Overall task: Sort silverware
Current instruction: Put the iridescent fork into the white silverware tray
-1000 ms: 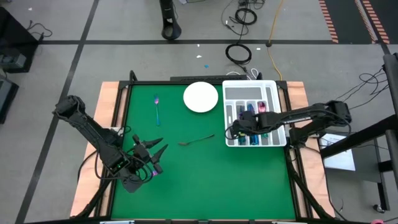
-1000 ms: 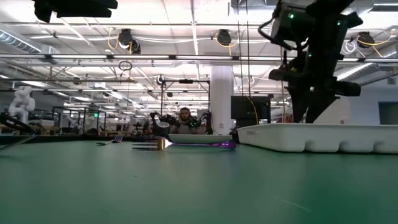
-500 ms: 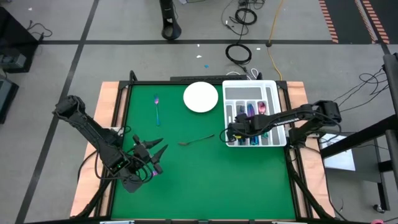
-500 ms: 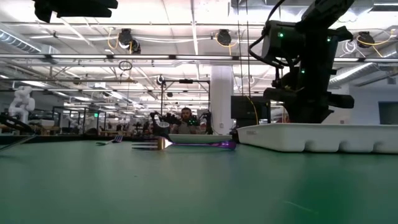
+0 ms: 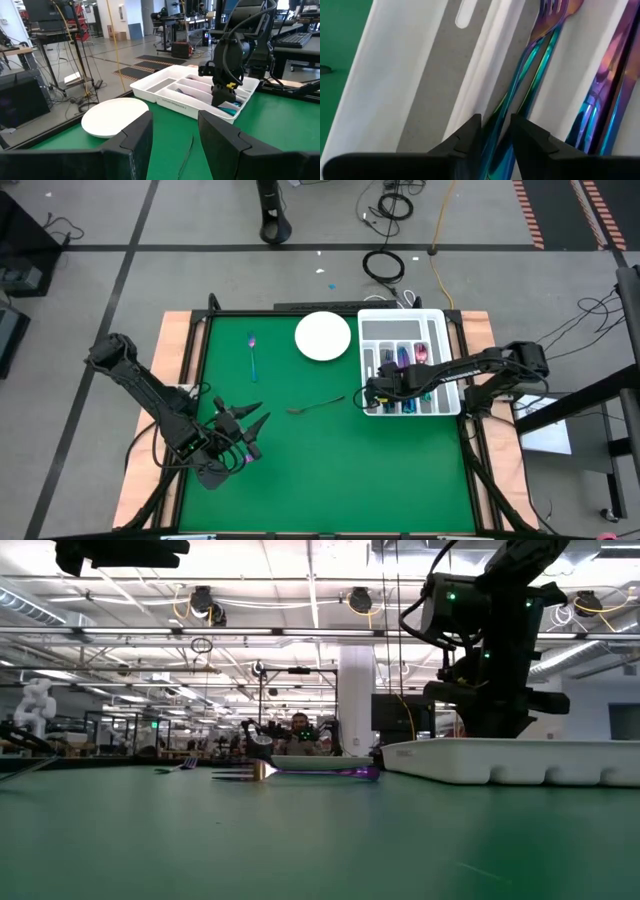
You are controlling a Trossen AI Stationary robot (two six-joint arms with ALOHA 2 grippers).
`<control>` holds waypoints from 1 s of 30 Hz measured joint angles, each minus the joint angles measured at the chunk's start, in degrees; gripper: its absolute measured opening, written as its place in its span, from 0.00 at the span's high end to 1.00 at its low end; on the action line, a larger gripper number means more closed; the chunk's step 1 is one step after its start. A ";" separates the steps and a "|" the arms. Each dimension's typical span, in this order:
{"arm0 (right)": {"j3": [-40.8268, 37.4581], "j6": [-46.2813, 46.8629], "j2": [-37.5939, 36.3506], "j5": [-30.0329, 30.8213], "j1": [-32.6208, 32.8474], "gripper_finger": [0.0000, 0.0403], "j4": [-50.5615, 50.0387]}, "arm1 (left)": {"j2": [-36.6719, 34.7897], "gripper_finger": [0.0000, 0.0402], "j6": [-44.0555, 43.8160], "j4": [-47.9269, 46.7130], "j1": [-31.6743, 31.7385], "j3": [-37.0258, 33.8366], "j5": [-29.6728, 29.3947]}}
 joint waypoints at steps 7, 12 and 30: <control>-0.92 0.16 0.00 0.12 0.00 0.77 -0.82 | 0.00 0.61 0.00 0.02 0.00 0.00 -0.01; -2.68 0.52 0.04 -0.06 0.11 0.77 2.64 | 0.00 0.61 0.02 0.02 0.00 0.00 -0.01; -0.35 -0.77 -2.88 -1.59 -0.28 0.99 0.37 | 0.00 0.61 0.01 0.00 0.00 0.00 -0.01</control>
